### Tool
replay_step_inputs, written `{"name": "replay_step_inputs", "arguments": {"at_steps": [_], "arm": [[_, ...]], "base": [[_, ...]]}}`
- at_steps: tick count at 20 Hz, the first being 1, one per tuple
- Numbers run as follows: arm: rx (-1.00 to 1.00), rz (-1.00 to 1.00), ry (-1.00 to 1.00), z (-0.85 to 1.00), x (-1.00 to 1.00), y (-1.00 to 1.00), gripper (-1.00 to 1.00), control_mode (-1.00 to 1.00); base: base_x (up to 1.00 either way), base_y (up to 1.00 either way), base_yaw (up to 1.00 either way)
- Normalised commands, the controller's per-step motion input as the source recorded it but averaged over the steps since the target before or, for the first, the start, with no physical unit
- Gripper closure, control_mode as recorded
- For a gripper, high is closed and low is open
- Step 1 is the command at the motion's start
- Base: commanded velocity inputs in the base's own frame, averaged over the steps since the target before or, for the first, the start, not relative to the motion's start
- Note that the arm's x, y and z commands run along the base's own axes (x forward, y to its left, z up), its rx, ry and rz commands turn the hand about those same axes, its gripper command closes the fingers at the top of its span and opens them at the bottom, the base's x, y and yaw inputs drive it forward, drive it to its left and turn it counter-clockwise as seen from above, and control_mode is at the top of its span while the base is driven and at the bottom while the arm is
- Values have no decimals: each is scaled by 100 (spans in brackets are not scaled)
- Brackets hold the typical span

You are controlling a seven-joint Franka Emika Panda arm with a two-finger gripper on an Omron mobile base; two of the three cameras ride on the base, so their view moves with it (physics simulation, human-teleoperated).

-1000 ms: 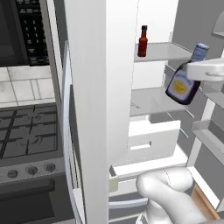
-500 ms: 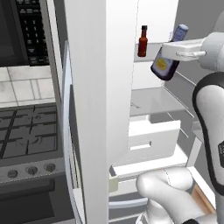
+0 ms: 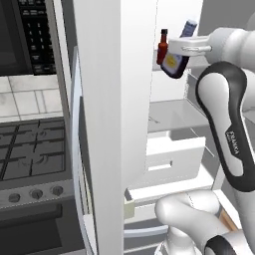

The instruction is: Place the condiment bottle and condiment bottle from the counter to the top shelf of the fridge. If the existing items in the fridge are on the top shelf, move them to other shelves.

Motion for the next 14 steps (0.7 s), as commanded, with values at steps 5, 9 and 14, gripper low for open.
{"name": "replay_step_inputs", "arguments": {"at_steps": [5,9,14], "arm": [[0,0,0,0,58,5,100,-100],[0,0,0,0,52,6,100,-100],[0,0,0,0,42,4,100,-100]], "base": [[0,0,0],[0,0,0],[0,0,0]]}}
